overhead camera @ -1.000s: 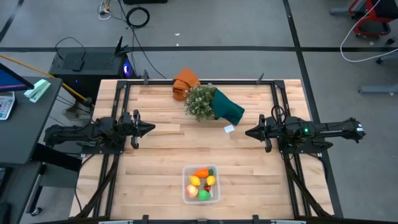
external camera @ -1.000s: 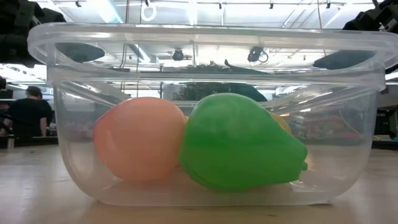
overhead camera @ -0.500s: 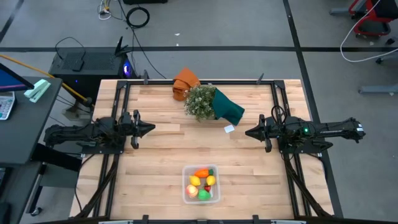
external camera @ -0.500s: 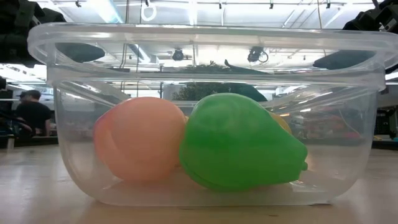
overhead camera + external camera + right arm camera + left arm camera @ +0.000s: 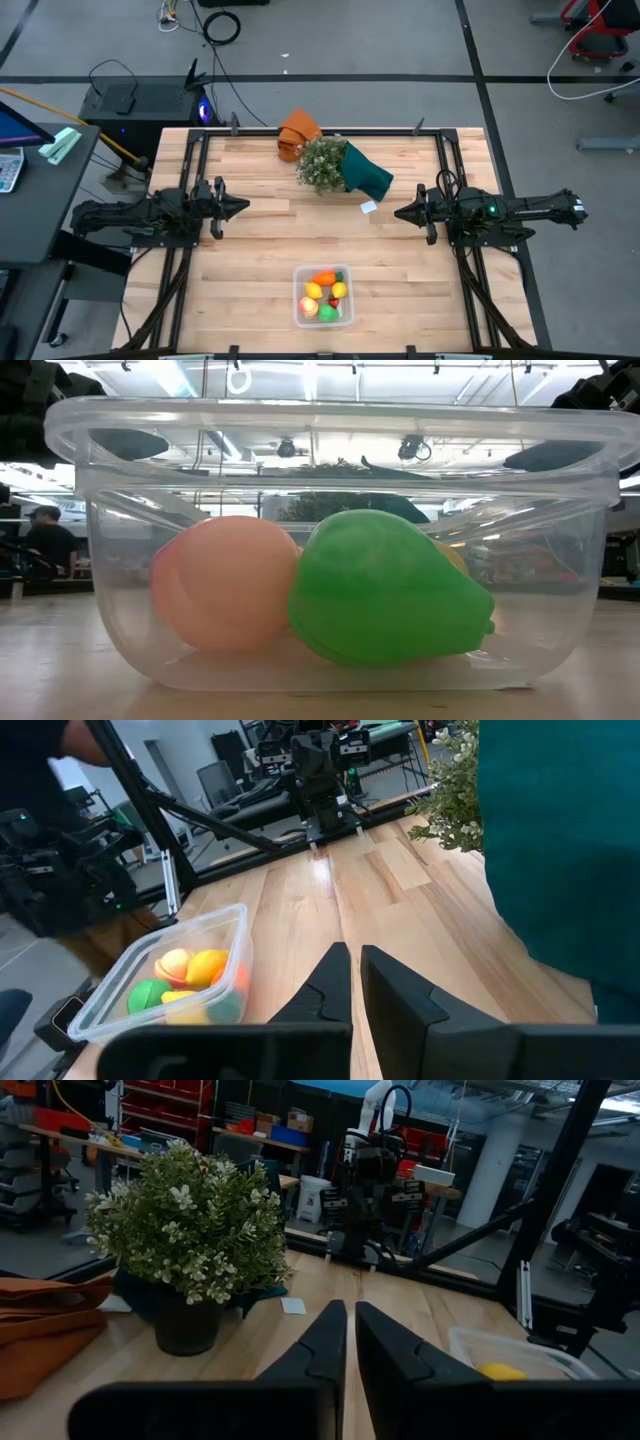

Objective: Pick and placing Produce into tupperware
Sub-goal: Return to Home Position

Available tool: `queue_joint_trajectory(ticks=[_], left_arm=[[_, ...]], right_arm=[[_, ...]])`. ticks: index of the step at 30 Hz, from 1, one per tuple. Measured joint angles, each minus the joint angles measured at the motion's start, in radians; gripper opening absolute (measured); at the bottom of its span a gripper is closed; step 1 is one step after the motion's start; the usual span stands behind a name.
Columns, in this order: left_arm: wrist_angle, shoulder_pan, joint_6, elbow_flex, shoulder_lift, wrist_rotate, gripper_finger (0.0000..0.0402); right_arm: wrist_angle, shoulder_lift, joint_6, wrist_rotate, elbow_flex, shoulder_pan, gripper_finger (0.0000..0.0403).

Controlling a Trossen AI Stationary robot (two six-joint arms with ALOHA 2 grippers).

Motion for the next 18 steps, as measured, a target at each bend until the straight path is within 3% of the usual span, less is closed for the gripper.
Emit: queue_joint_trajectory(ticks=[18], left_arm=[[0.0,0.0,0.0,0.0,0.0,0.0,0.003]], right_arm=[[0.0,0.0,0.0,0.0,0.0,0.0,0.0]])
